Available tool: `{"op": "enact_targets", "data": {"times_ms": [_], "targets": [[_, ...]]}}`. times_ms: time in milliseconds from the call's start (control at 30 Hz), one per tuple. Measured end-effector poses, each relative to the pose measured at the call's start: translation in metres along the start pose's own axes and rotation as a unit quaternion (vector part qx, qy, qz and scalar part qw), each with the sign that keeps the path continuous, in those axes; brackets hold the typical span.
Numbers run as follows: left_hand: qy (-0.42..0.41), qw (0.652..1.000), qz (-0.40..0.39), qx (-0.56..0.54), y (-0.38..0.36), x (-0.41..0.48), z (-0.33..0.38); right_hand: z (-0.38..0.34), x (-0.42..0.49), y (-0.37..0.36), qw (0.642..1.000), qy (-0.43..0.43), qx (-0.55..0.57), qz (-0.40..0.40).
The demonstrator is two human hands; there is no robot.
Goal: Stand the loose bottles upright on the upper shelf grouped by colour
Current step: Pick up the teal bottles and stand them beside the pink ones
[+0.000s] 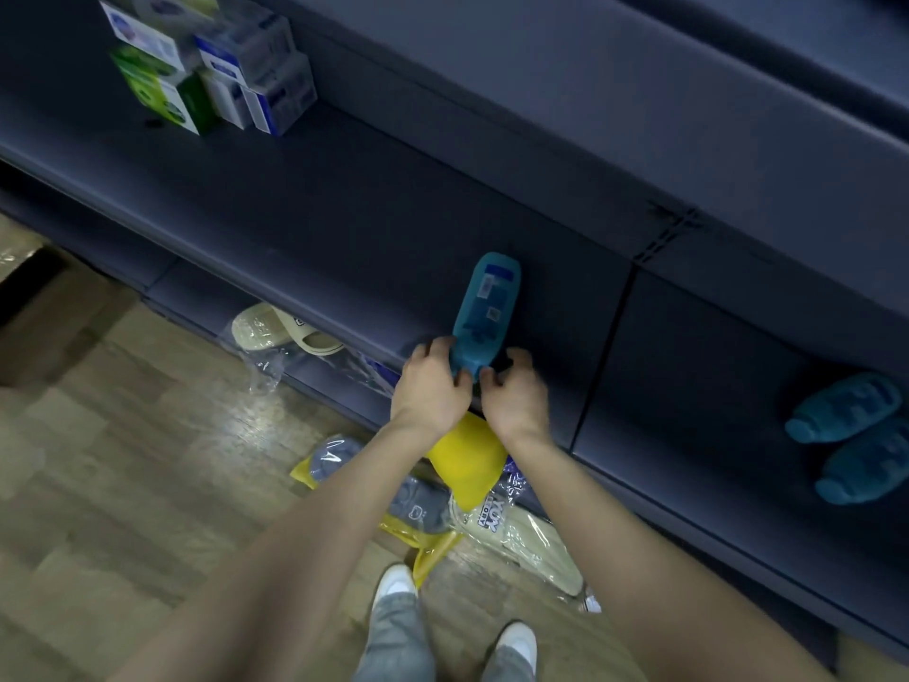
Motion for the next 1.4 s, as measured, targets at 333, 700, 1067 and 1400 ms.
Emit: {"op": "enact_targets", "data": {"times_ms": [333, 700, 1067, 1400], "targets": [[0.020, 0.993, 0.040, -0.109, -0.002, 0.001, -0.006, 0.002, 0.005, -0.009, 0.995, -0.092, 0.044, 0.001], [0.020, 0.985, 0.073, -0.155, 0.013, -0.010, 0.004, -0.001, -0.008, -0.019, 0.943, -0.192, 0.270, -0.035], [-0.040, 0.986, 0.035, -0.160, 0.028, -0.027, 0.025, -0.014, -0.029, 0.004, 0.870, -0.225, 0.435, -0.054], [-0.160, 0.984, -0.040, 0.060, 0.051, -0.064, 0.063, -0.018, -0.062, 0.020, 0.817, -0.261, 0.504, -0.103]]}}
Point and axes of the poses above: each hand's wrist, its own x-axis towards the middle knuckle, its own y-axis out of the back of the hand, z = x × y, the point moved 8 cm from there along x, towards the middle knuckle, and after that the axes turned 8 degrees about -x, right-handed, at the moved point
